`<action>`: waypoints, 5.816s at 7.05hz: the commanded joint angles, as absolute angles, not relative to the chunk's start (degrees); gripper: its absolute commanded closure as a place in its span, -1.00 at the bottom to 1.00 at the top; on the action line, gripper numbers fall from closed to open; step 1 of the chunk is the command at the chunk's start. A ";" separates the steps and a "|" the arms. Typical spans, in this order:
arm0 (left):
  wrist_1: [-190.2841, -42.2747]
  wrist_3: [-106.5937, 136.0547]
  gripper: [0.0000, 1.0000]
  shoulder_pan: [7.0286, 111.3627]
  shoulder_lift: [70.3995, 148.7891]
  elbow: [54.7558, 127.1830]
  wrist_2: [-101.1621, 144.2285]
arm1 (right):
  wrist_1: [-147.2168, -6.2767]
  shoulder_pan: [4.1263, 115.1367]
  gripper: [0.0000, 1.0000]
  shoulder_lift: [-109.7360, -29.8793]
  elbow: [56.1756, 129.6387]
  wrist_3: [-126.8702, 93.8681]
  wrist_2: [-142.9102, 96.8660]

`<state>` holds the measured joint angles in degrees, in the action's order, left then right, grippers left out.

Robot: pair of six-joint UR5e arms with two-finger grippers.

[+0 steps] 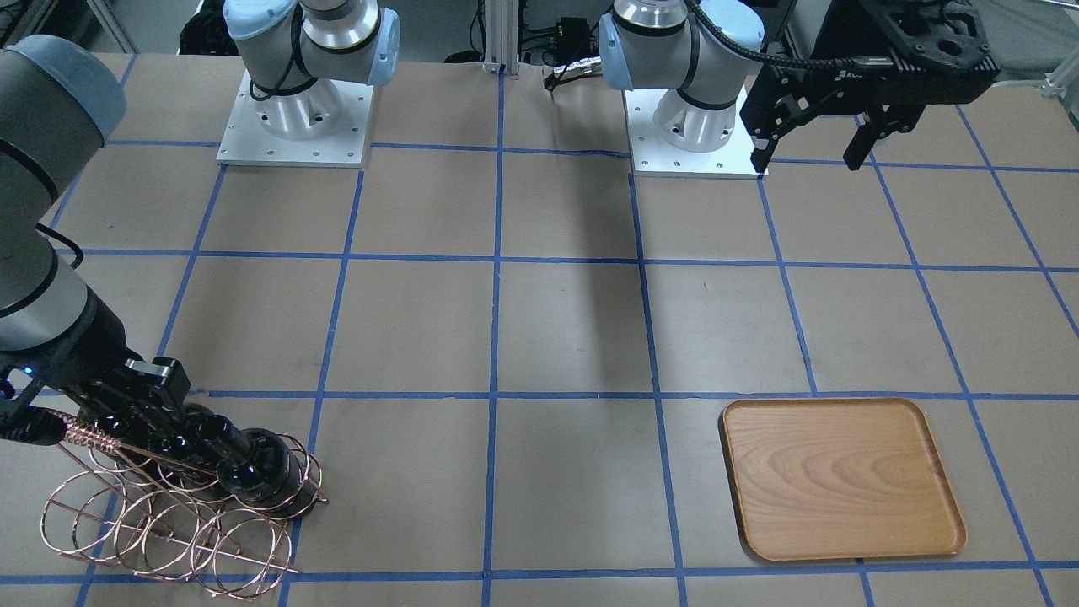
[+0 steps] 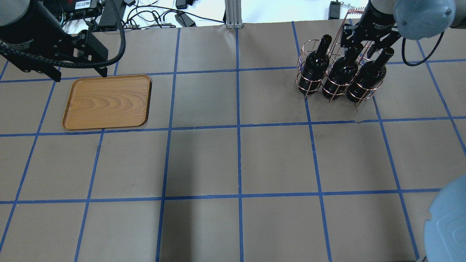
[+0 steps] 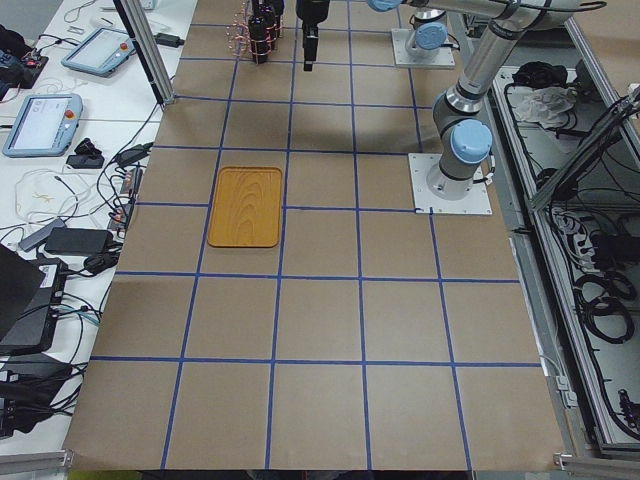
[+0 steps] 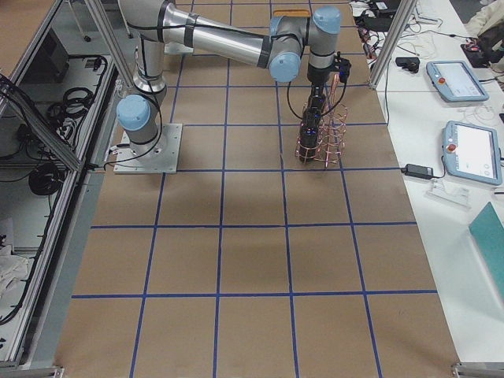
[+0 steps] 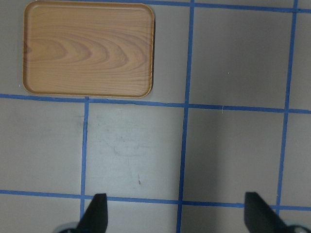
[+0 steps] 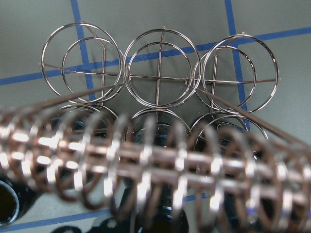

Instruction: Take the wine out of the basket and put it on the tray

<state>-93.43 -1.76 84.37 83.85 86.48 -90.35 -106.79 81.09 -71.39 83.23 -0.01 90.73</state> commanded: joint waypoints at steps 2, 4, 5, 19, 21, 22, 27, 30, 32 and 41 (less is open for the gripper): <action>-93.43 -1.76 -1.00 84.37 83.85 86.48 -90.35 | -106.61 81.12 -0.03 -71.19 83.23 0.26 90.44; -93.43 -1.76 -1.00 84.29 83.85 86.48 -90.35 | -106.61 81.12 0.56 -71.28 83.23 0.35 90.35; -93.43 -1.76 -1.00 84.29 83.85 86.48 -90.35 | -106.61 81.12 0.78 -71.28 83.23 0.44 90.26; -93.43 -1.85 -1.00 84.20 83.76 86.48 -90.44 | -102.26 115.55 1.00 -70.77 76.71 -30.56 89.39; -93.43 -1.85 -1.00 84.20 83.76 86.48 -90.44 | -107.29 117.33 1.00 -69.44 80.66 -31.29 89.21; -93.43 -1.85 -1.00 84.20 83.76 86.48 -90.35 | -107.23 117.33 0.90 -69.43 81.12 -31.29 89.56; -93.43 -1.76 -1.00 84.29 83.76 86.48 -90.35 | -106.26 114.98 -1.00 -69.61 77.54 -26.67 88.94; -93.43 -1.85 -1.00 84.20 83.76 86.48 -90.35 | -94.79 98.57 -1.00 -78.02 77.78 -10.87 89.55; -93.43 -1.85 -1.00 84.29 83.76 86.48 -90.35 | -90.55 94.85 -1.00 -83.99 79.00 -0.78 95.05; -93.43 -1.84 -1.00 84.11 83.76 86.48 -90.35 | -86.40 92.64 -1.00 -87.36 82.79 -0.96 92.19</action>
